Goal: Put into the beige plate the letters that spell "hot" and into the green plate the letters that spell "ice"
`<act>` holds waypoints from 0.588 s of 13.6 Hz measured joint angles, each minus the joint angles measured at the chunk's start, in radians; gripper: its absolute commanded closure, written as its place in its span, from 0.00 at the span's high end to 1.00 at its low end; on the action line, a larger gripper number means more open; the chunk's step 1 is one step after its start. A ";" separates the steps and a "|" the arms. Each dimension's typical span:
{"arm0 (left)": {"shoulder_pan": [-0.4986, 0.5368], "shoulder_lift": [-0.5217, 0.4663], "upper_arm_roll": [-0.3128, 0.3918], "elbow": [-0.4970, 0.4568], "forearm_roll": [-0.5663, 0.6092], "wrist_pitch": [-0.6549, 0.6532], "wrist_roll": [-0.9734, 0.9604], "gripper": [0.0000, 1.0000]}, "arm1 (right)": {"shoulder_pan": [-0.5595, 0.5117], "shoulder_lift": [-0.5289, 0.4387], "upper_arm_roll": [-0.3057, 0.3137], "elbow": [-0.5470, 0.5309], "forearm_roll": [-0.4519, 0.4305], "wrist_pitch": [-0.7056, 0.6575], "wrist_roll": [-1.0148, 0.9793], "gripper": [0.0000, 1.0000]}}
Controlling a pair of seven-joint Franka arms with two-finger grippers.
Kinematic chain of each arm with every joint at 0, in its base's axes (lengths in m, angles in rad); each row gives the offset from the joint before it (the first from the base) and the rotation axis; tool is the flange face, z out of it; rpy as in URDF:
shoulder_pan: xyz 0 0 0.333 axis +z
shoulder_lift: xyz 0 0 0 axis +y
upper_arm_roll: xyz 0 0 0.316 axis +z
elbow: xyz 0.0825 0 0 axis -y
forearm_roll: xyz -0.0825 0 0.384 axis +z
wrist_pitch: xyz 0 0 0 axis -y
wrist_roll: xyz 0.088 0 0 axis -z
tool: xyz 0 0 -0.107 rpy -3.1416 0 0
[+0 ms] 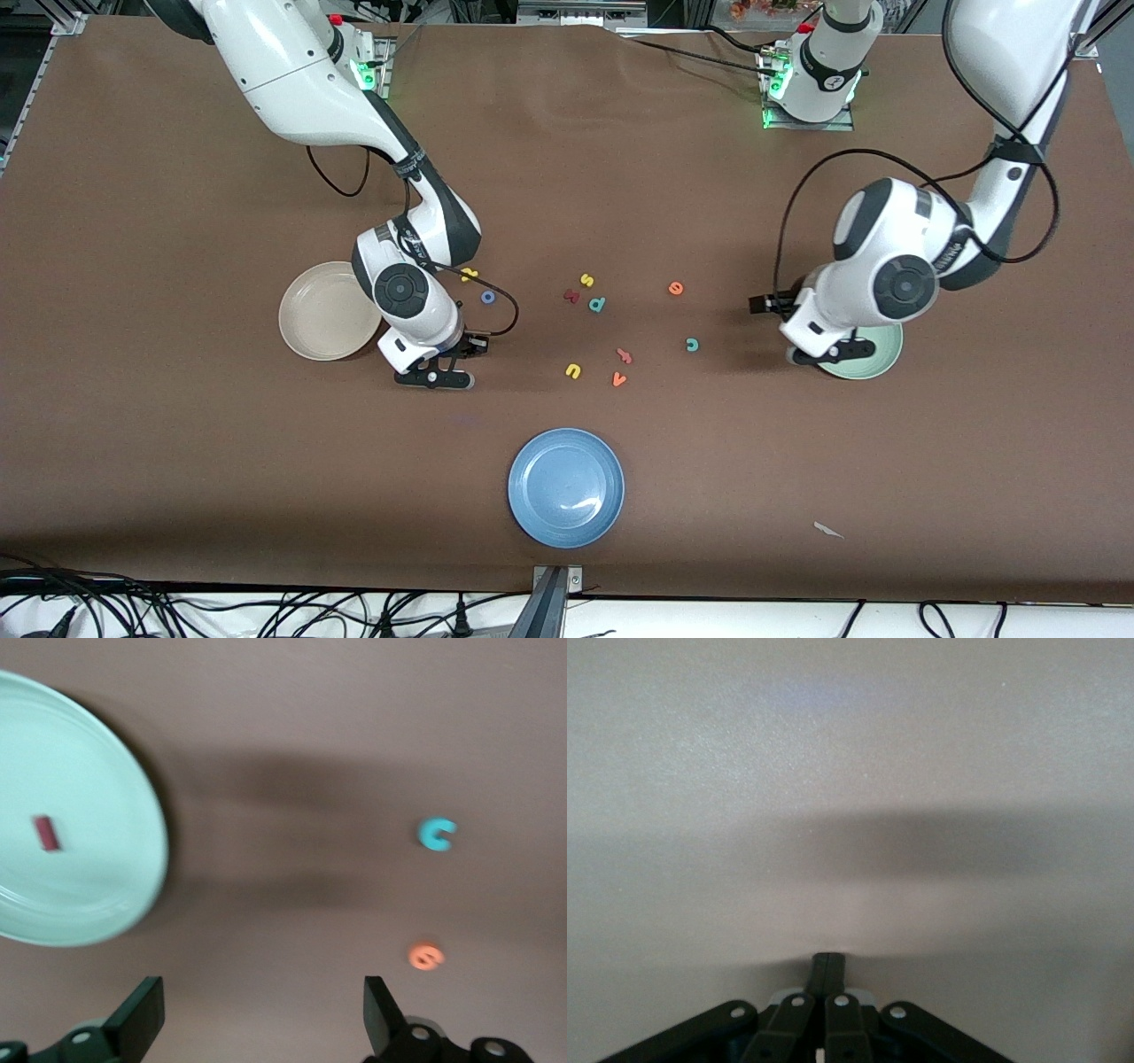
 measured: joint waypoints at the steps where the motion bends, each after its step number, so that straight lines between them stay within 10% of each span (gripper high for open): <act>1: -0.001 0.000 -0.032 -0.013 -0.001 0.021 -0.055 0.96 | -0.001 -0.010 0.000 0.000 0.000 -0.011 0.000 0.48; 3: -0.005 0.001 -0.079 -0.074 -0.001 0.129 -0.148 0.96 | -0.006 -0.044 0.002 -0.001 0.000 -0.050 0.000 0.67; 8: -0.062 0.024 -0.097 -0.243 -0.001 0.431 -0.303 0.92 | -0.012 -0.091 0.012 -0.022 0.000 -0.095 0.005 0.67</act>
